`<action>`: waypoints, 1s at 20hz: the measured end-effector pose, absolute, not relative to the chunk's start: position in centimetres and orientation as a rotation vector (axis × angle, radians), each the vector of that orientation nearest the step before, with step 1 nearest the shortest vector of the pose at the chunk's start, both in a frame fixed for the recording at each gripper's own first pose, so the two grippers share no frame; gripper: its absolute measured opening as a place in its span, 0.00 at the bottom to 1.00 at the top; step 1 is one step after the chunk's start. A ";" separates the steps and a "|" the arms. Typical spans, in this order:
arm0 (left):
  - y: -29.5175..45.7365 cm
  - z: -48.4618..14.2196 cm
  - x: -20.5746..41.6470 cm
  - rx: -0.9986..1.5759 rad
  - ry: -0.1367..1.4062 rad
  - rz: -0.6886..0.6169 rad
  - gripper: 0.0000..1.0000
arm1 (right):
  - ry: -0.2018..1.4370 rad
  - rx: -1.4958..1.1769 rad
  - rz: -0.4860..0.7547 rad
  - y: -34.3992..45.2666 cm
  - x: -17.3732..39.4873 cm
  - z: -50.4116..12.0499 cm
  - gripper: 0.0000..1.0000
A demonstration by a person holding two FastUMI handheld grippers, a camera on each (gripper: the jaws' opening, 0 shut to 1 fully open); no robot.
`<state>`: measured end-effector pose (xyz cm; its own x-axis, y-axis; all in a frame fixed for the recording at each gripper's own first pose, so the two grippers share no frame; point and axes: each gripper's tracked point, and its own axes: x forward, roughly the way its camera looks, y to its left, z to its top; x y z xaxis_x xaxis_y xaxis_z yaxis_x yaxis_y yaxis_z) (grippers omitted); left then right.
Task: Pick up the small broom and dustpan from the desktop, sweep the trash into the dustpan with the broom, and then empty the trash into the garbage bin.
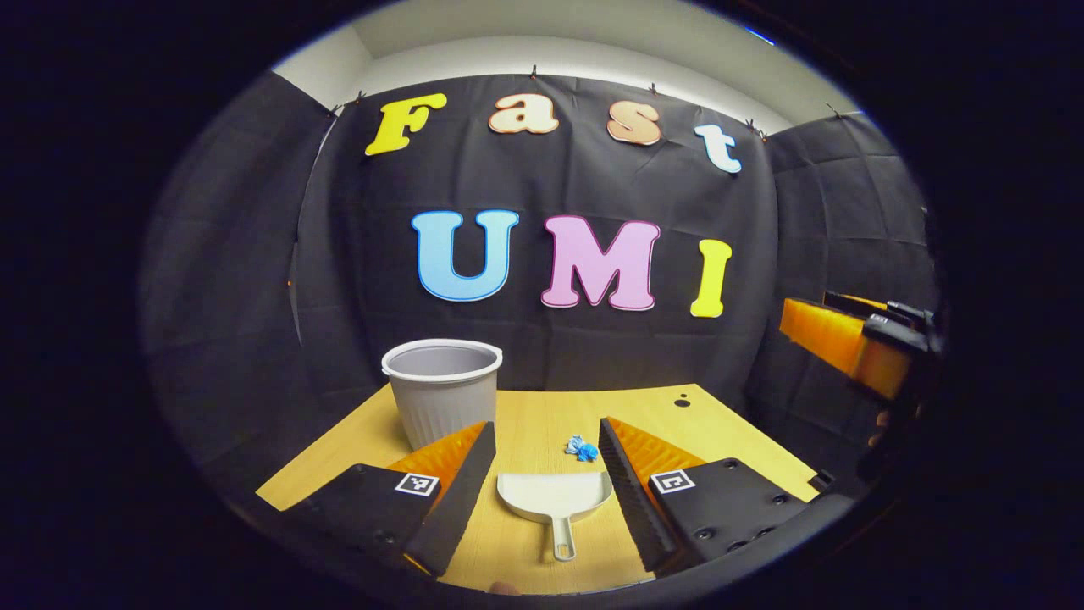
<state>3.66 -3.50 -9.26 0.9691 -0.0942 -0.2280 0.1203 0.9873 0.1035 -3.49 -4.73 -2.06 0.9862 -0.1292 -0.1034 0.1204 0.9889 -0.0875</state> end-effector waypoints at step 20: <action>-3.5 -36.7 9.6 0.038 1.217 0.030 0.76 | 0.432 0.022 -0.063 -11.7 -1.7 -17.8 0.96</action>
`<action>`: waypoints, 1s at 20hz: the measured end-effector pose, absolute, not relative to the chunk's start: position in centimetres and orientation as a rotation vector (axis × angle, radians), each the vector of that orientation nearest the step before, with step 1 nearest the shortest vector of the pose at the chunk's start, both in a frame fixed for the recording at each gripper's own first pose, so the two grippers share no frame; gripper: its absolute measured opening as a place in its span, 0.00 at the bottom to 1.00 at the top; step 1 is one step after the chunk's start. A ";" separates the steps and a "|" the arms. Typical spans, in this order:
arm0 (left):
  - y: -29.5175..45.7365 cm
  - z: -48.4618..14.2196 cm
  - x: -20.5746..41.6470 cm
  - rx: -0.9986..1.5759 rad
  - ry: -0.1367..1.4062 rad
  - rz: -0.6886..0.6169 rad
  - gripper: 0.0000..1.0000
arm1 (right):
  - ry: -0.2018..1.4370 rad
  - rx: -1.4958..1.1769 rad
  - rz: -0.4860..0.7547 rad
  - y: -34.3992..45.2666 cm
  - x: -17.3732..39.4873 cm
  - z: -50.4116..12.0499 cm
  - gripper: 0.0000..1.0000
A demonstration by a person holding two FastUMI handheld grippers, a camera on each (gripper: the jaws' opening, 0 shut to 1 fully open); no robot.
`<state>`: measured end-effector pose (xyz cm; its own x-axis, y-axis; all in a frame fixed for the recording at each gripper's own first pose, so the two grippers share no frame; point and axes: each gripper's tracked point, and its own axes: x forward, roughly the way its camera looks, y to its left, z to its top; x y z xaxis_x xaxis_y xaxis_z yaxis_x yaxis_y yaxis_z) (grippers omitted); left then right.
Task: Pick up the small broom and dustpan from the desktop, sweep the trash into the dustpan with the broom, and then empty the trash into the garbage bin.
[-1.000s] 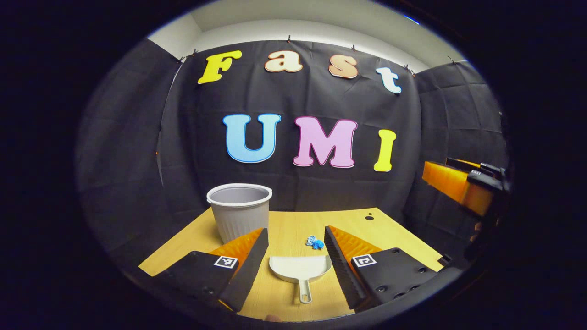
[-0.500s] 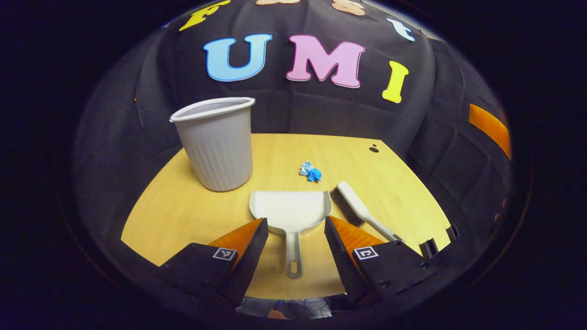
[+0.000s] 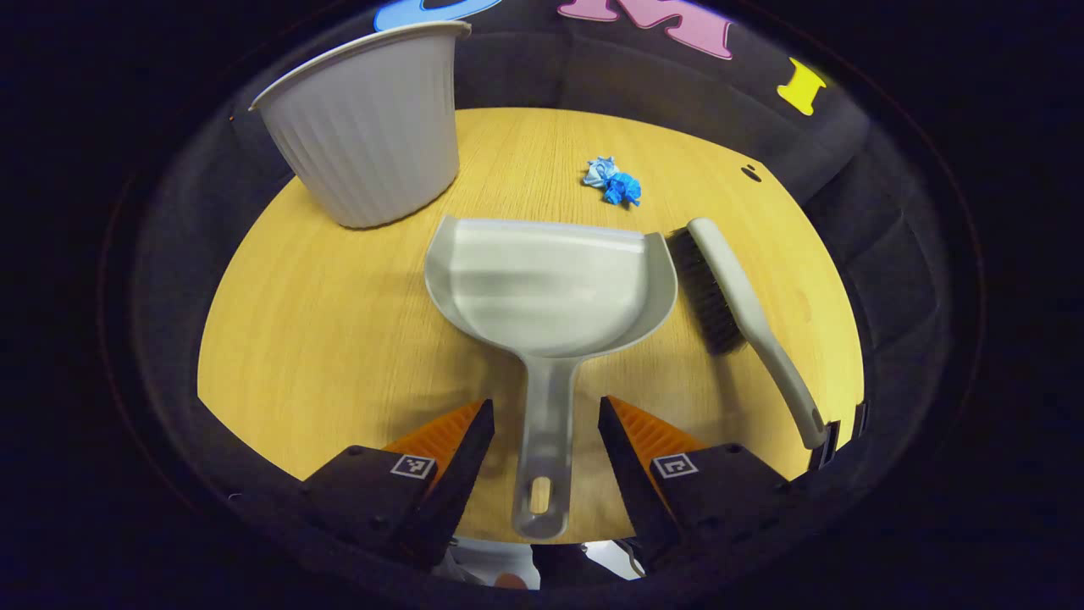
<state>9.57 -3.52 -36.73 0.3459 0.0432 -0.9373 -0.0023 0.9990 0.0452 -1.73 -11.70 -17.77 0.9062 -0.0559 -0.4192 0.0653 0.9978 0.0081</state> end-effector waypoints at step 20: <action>-3.2 -39.0 13.1 0.165 1.469 -0.032 0.31 | 0.582 0.214 -0.013 -11.9 -2.6 -21.3 0.95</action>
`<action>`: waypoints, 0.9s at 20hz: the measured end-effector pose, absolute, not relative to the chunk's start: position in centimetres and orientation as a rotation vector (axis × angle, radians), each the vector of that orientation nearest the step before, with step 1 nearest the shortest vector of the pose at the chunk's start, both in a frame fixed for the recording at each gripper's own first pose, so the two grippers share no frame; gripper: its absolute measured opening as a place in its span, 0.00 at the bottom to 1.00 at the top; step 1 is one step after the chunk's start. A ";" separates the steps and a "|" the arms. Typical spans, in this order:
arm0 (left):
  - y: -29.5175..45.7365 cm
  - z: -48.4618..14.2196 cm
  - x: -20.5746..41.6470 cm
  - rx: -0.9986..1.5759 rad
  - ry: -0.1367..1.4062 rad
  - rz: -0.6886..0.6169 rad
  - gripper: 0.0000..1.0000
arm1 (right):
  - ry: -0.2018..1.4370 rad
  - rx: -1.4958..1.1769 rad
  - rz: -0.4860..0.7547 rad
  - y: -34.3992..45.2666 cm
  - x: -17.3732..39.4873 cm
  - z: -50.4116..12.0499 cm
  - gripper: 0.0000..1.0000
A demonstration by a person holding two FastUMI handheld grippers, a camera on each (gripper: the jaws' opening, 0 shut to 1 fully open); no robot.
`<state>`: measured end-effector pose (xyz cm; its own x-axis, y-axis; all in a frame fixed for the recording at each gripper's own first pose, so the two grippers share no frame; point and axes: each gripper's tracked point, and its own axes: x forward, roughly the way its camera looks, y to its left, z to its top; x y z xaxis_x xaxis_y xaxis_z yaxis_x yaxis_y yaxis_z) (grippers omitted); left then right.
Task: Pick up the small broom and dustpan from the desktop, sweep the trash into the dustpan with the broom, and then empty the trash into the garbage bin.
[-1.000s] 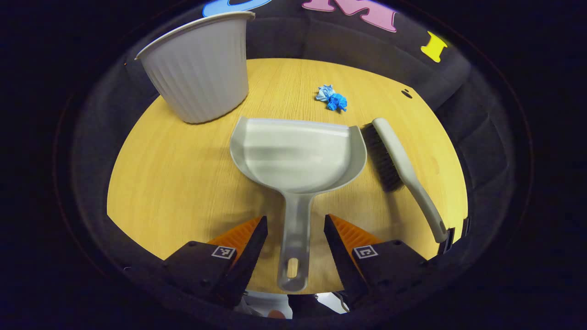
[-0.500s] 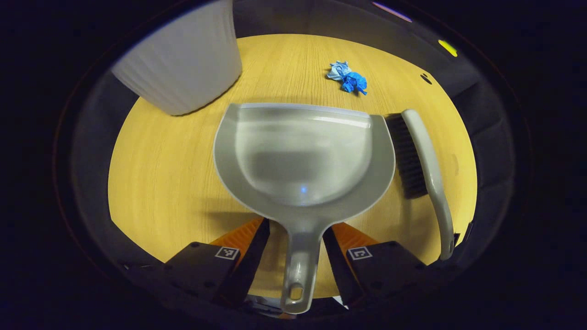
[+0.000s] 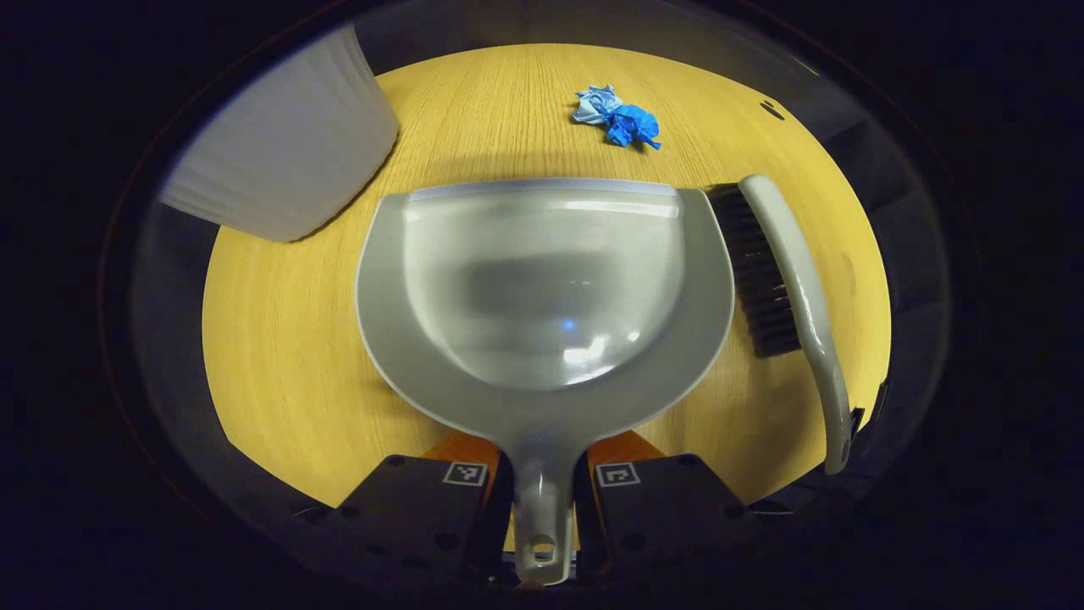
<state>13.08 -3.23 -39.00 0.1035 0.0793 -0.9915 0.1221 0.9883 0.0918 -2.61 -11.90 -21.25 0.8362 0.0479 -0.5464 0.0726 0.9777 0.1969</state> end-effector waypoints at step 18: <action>-2.7 -38.9 12.5 0.012 1.313 -0.093 0.30 | 1.421 0.157 -0.008 -7.8 -4.5 -41.1 0.97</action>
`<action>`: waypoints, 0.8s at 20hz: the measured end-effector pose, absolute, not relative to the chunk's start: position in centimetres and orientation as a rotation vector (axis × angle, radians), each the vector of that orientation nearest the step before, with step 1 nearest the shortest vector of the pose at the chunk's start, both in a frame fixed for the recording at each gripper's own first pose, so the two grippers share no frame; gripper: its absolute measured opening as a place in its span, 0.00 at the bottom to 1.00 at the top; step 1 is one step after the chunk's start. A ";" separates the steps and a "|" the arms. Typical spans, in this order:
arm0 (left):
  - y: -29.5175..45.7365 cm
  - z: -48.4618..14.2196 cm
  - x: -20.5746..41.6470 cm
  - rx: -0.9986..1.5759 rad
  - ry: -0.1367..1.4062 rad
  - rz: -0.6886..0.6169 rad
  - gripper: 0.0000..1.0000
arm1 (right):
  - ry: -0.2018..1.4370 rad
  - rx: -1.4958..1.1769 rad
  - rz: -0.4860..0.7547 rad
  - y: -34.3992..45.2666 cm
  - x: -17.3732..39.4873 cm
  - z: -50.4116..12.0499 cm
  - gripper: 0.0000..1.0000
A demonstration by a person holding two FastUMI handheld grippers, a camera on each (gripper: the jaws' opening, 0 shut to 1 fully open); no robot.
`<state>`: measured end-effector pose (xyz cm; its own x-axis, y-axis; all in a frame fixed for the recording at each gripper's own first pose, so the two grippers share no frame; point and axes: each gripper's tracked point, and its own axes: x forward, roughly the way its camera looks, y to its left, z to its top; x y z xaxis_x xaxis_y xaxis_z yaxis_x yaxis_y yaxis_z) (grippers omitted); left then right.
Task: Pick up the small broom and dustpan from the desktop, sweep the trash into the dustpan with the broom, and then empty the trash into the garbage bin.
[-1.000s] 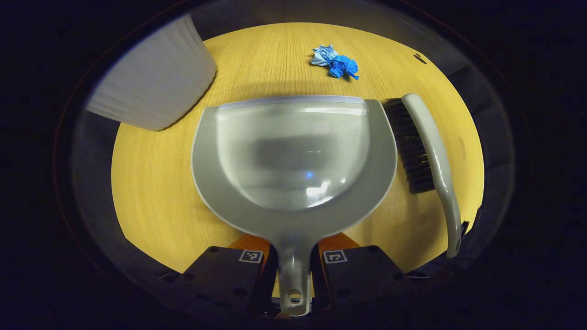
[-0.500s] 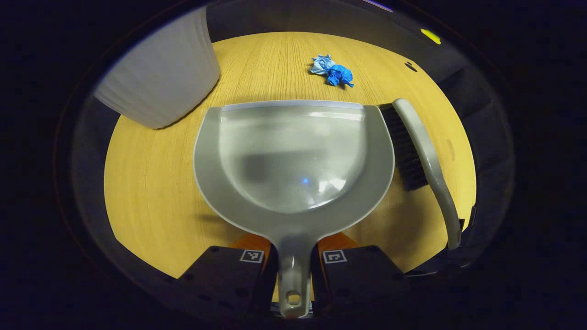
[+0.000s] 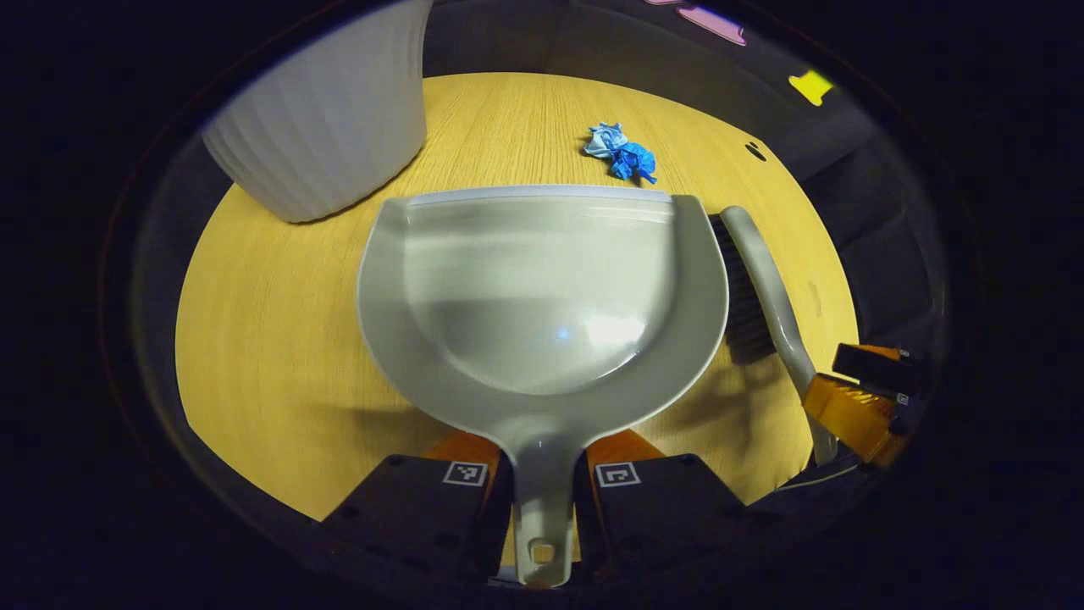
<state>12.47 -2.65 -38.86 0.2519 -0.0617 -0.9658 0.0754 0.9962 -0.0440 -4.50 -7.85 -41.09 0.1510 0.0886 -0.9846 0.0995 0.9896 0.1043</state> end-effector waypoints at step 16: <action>-2.6 -38.9 12.5 -0.043 1.267 -0.113 0.30 | 1.730 0.248 0.036 -6.4 -5.1 -46.3 0.34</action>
